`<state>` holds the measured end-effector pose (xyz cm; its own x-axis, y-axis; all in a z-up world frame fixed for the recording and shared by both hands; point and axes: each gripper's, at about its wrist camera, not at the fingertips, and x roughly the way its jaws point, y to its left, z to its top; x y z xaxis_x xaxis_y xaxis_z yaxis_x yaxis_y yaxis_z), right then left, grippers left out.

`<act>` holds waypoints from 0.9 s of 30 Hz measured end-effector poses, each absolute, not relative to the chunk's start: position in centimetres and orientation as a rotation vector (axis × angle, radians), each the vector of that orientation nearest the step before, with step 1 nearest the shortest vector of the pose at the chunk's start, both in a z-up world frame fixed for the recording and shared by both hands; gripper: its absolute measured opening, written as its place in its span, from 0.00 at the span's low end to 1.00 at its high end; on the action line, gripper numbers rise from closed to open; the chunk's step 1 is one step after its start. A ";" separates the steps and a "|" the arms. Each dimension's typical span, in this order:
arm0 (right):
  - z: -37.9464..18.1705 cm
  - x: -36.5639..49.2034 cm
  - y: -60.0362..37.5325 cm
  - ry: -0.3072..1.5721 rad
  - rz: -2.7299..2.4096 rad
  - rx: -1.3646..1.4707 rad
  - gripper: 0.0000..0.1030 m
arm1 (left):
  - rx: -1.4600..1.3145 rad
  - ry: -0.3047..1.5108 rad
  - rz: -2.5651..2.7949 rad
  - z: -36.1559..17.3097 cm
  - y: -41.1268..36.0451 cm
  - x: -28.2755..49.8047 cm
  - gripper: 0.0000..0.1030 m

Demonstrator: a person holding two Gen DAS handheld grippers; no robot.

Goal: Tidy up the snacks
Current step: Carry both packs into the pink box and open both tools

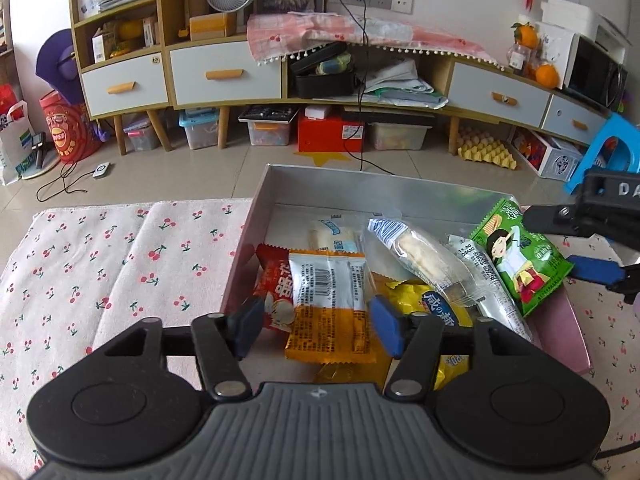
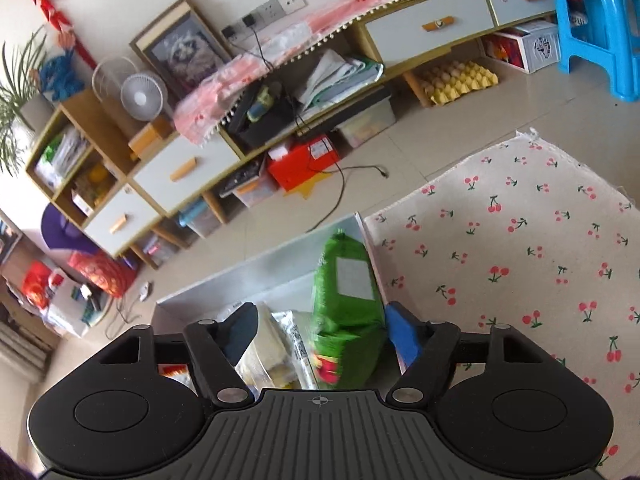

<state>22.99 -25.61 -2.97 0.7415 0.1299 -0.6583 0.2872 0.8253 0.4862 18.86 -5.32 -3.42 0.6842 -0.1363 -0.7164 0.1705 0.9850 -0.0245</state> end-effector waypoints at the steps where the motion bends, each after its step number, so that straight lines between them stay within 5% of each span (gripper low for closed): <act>1: -2.8 23.0 -25.6 0.743 -0.090 0.607 0.70 | 0.045 0.800 -0.171 -3.4 -5.2 18.8 0.57; 14: -0.5 20.1 -24.2 0.793 -0.060 0.566 0.73 | 0.020 0.766 -0.179 -1.1 -2.9 15.7 0.85; 27: 2.9 15.9 -21.4 0.835 0.006 0.477 0.83 | 0.032 0.827 -0.223 0.3 -0.7 12.3 0.96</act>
<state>15.91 -21.44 2.86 0.6773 0.1894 -0.7109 0.1788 0.8949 0.4088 12.28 -0.71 0.29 0.6551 -0.1840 -0.7328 0.2090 0.9762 -0.0583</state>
